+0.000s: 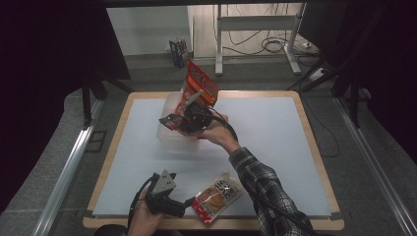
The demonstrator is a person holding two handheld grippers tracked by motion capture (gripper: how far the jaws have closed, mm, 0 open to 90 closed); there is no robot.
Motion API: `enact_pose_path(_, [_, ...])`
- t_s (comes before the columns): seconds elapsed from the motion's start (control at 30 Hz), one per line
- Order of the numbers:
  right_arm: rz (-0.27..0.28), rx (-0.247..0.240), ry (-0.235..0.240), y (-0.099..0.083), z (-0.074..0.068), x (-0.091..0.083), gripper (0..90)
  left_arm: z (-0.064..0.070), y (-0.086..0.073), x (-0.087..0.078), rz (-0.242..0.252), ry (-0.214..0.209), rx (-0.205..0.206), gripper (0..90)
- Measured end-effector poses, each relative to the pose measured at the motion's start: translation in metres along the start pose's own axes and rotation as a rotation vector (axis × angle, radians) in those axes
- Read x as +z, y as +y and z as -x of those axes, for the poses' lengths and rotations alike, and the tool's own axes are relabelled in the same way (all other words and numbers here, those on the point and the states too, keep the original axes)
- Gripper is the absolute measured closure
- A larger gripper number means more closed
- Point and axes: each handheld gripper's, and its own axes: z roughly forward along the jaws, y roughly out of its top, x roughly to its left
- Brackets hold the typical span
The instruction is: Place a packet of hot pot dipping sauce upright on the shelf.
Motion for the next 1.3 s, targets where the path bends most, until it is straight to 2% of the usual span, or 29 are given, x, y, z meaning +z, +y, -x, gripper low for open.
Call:
enact_pose_path(0.13, [0.008,0.015,-0.001,-0.002,0.001,-0.012,47.8,0.000,0.000,0.000,0.000,-0.002,0.000,0.0])
enact_pose_path(0.3, [0.010,0.044,-0.010,-0.014,0.006,-0.028,47.7,0.001,0.000,0.001,0.003,-0.006,-0.004,0.0])
enact_pose_path(0.4, [0.012,0.065,-0.003,-0.023,0.008,-0.036,51.7,0.001,0.000,0.001,0.002,-0.006,-0.009,0.0])
enact_pose_path(0.63, [-0.007,0.073,0.002,-0.041,0.010,-0.049,66.1,0.001,0.001,0.002,-0.001,-0.007,-0.012,0.0])
enact_pose_path(0.87, [-0.036,0.062,-0.011,-0.054,0.008,-0.048,76.9,0.002,0.001,0.002,-0.007,-0.008,-0.007,0.0])
enact_pose_path(1.07, [-0.050,0.066,-0.027,-0.058,0.010,-0.042,88.1,0.001,0.000,0.003,-0.012,-0.010,-0.007,0.0])
enact_pose_path(1.3, [-0.070,0.052,-0.046,-0.058,0.010,-0.030,88.7,0.002,0.000,0.004,-0.017,-0.011,-0.006,0.0])
